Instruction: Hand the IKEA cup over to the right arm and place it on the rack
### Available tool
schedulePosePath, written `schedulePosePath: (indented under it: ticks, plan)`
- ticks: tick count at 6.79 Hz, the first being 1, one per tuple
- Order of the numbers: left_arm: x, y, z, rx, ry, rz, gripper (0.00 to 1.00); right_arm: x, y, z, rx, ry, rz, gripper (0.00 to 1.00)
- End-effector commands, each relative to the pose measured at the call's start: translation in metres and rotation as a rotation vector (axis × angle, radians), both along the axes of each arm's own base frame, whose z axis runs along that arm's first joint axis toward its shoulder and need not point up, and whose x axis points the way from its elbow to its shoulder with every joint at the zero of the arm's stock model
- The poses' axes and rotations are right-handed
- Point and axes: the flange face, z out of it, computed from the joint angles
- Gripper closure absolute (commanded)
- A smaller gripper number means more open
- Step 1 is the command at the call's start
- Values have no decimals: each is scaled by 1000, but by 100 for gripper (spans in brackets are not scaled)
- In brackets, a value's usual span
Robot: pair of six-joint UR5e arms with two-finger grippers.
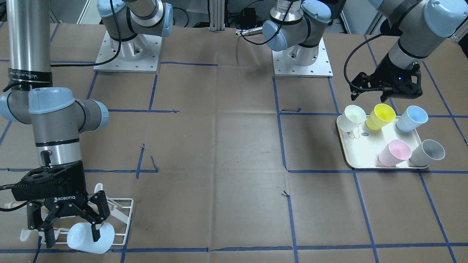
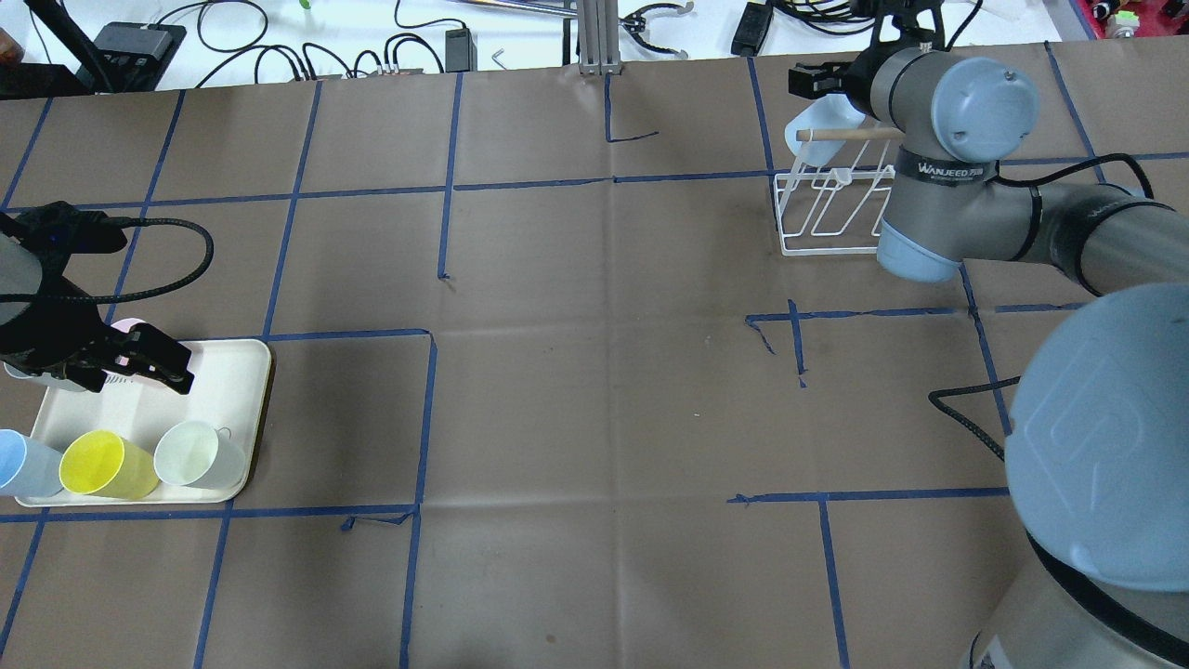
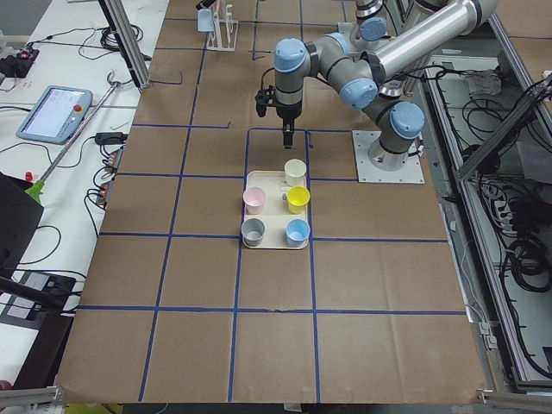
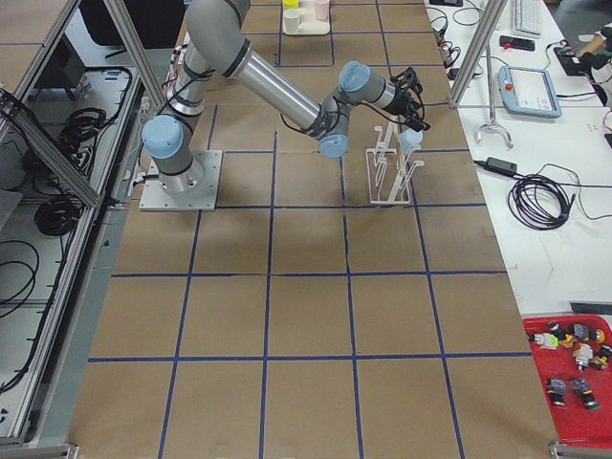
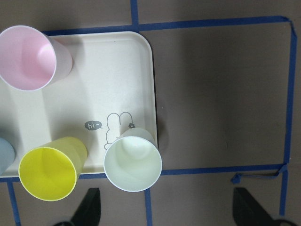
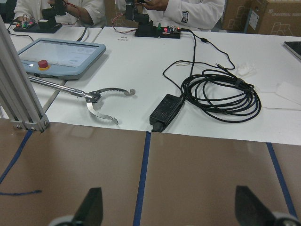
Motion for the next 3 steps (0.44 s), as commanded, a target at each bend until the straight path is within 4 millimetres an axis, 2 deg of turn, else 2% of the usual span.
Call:
schedulePosePath:
  ticks: [1,2,3]
  plan:
    - [1,-3,-34,13,37,1,1,2,0,7,-11,2,4,1]
    - [2,-3,-60,10,33,3,1,10,0,21,-37,2,14,1]
    - [-2,4,-87,19,36,3,1,27,-1,41,-75,5,41,1]
